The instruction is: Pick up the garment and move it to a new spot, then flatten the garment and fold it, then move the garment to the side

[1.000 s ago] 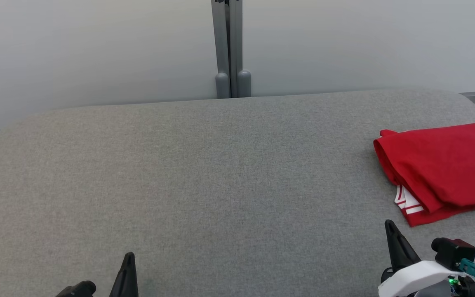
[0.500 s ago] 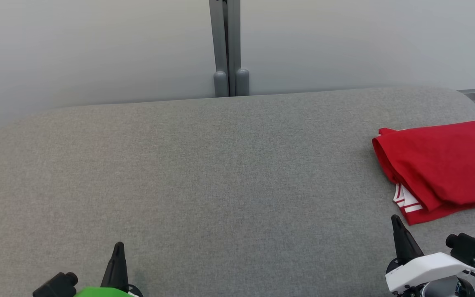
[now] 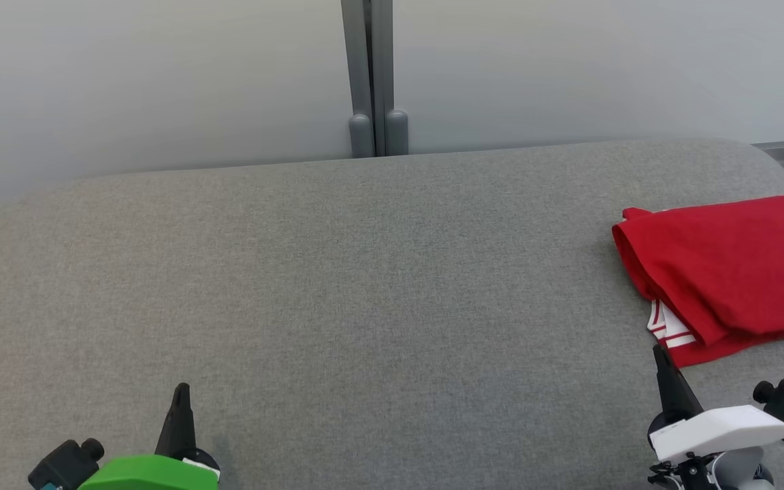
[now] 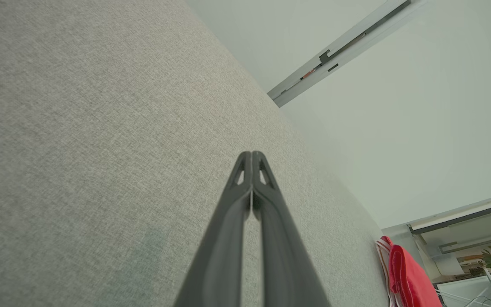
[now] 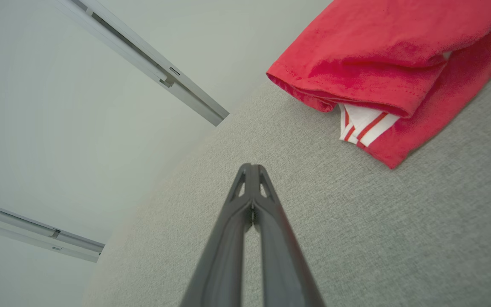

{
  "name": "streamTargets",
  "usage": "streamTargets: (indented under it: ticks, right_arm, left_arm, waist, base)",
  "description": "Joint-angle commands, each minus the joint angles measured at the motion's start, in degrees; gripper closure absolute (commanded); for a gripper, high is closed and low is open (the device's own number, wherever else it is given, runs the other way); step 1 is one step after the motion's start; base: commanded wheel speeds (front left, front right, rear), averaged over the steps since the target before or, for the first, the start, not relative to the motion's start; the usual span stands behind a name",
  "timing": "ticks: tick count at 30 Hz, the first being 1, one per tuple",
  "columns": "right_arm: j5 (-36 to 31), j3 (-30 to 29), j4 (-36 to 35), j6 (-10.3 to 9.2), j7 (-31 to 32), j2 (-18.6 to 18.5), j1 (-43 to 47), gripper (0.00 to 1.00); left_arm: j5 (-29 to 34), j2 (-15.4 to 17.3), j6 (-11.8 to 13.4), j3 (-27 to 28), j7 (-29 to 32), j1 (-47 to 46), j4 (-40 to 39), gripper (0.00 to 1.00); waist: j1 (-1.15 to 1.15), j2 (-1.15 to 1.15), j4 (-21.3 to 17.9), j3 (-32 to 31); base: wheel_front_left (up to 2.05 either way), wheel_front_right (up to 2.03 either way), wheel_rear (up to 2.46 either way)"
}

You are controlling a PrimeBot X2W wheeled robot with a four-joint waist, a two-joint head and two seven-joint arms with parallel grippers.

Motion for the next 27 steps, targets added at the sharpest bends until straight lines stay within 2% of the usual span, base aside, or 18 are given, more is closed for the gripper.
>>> streamTargets:
  ticks: [1, 27]
  right_arm:
    - [1.9, -0.29, -0.99, -0.01, 0.45, -0.37, -1.47, 1.0]
    - [18.08, -1.61, -2.08, -0.02, 4.84, -0.51, -2.61, 1.0]
  left_arm:
    - [-1.73, 0.49, -0.41, 0.5, 0.41, -1.66, -0.75, 1.0]
    - [-15.98, 0.55, -0.84, 3.61, 4.76, -4.51, -1.25, 1.0]
  waist:
    - [0.0, 0.0, -0.03, 0.04]
    - [0.0, 0.0, -0.6, 0.66]
  base:
    - [0.0, 0.0, 0.0]
    - [0.0, 0.0, 0.0]
